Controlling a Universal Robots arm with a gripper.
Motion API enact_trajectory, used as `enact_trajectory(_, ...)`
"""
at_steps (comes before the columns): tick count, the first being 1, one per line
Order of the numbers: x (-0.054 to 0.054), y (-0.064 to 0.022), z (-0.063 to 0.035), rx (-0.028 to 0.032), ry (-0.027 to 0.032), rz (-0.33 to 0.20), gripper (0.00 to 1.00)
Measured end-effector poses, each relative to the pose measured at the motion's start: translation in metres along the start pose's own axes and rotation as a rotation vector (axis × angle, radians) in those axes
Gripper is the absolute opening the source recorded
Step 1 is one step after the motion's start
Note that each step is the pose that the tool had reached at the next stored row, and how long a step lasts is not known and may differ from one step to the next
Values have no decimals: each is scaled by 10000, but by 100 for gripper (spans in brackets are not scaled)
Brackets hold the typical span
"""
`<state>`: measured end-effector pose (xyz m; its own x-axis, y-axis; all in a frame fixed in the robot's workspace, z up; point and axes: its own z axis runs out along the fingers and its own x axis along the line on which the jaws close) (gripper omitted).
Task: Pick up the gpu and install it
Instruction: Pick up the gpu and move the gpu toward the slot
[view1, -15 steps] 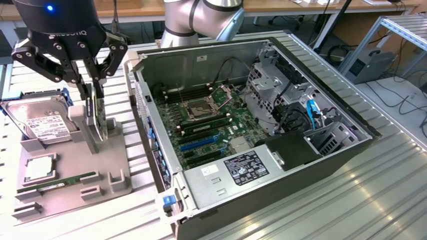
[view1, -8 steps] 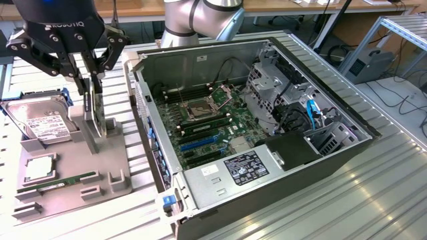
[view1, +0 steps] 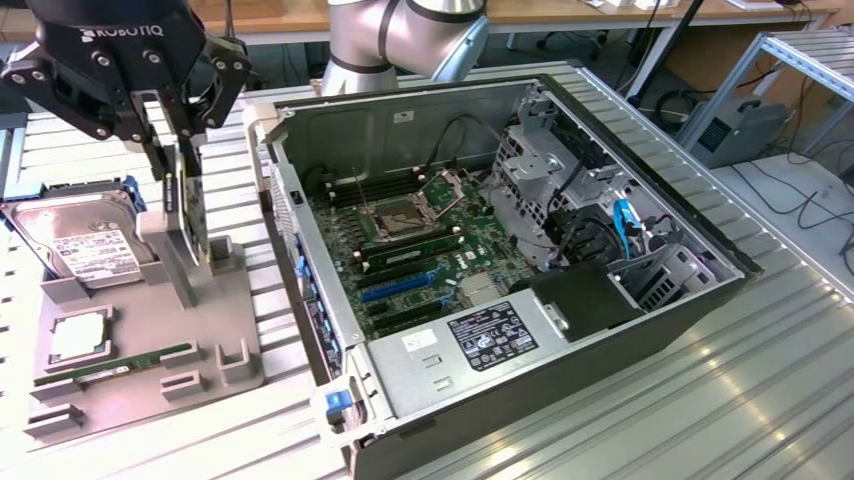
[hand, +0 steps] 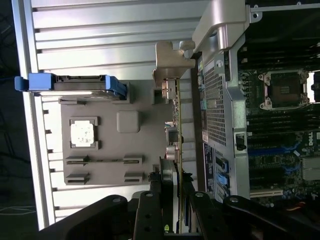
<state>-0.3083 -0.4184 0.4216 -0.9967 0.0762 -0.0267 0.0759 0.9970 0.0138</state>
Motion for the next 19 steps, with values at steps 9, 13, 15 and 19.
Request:
enact_trajectory(9,-2,1,-85,-1,-1,0,27)
enact_trajectory(13,-2,1,-86,0,0,0,27)
enact_trajectory(15,-7,2,-88,1,2,0,27)
enact_trajectory(19,-44,5,-86,1,1,0,27)
